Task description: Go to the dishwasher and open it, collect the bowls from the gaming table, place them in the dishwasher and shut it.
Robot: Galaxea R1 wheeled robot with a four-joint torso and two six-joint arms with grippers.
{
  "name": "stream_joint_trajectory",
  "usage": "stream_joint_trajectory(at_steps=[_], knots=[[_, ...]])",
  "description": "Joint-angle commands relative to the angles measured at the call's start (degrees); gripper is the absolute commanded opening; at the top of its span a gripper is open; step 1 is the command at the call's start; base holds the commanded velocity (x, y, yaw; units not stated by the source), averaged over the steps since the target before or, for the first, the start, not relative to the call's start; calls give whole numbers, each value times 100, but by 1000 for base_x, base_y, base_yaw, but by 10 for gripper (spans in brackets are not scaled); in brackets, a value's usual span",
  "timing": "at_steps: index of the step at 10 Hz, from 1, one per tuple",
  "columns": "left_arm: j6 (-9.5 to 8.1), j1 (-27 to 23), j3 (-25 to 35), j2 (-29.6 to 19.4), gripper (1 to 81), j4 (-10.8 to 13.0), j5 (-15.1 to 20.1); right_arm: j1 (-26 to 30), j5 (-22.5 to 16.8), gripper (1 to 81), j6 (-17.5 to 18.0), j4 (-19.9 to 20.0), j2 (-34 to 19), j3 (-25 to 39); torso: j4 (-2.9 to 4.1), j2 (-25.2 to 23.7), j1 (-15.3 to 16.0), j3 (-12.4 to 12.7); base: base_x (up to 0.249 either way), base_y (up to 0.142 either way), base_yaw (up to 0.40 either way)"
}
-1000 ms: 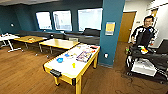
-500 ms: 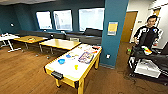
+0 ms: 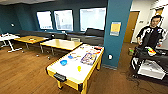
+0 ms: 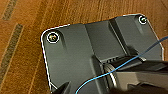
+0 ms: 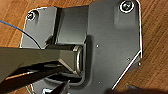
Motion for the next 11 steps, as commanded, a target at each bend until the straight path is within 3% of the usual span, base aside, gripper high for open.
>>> stream_joint_trajectory(at_steps=[1,11], knots=[[-7,-248,-19,-10,811,-24,256,232,-299,811,-16,17,-3,-3,0,0,0,0,96,109,0],[-7,-248,-19,-2,811,-24,256,240,-299,811,-25,0,-3,-12,0,0,2,0,99,109,0]])
